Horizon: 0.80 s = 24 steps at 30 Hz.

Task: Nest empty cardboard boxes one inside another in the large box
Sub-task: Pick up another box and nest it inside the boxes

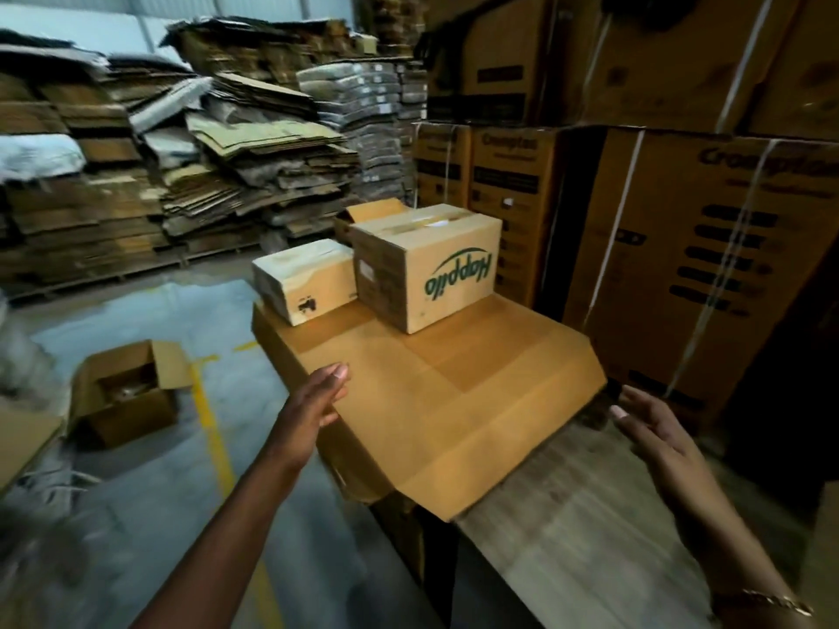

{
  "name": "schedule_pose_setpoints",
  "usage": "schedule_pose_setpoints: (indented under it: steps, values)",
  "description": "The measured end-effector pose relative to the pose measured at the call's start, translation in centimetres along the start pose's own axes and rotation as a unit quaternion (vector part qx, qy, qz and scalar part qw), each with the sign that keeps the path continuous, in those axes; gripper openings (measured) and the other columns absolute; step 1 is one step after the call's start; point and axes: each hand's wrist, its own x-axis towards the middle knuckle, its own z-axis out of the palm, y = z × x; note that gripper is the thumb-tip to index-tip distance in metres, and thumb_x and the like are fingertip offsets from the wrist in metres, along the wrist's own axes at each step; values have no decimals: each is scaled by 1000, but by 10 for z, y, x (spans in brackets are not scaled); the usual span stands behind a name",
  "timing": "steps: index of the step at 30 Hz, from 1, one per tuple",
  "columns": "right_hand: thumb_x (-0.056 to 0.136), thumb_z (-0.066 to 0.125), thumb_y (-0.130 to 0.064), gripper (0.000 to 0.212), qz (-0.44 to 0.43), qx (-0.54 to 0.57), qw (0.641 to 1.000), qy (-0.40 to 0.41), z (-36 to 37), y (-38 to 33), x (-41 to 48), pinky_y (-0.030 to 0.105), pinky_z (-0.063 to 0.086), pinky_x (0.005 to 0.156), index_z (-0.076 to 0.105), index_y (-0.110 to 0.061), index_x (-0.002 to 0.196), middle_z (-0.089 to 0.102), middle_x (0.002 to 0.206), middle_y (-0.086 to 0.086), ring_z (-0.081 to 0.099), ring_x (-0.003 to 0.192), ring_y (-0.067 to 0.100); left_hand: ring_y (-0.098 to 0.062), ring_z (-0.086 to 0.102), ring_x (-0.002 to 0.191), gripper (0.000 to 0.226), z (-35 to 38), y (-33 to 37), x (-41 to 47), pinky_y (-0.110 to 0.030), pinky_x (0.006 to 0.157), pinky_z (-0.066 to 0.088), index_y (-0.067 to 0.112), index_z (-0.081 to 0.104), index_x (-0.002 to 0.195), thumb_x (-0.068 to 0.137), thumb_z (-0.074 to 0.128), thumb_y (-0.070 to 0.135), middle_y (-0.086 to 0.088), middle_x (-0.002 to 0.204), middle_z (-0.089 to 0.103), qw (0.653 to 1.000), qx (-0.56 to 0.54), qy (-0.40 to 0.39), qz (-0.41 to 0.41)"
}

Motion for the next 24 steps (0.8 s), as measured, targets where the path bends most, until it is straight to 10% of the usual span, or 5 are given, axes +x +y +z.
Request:
schedule_pose_setpoints:
  steps: [4,24]
  values:
    - [76,60,-76,48,5,0,999,-35,46,0,45,48,35,112,47,-64,120,42,150,-14,43,135,17,-11,57,123,89,-30,-7,36,-38,103,43,27,56,135,60,53,76,7,133,62,1000,5,12,3]
    - [59,58,-89,98,-17,18,995,-98,238,-41,291,34,44,102,44,-41,143,49,144,-11,51,127,8,-10,58,123,84,-94,-27,330,-38,102,46,39,62,125,56,60,88,9,134,62,999,25,-21,-3]
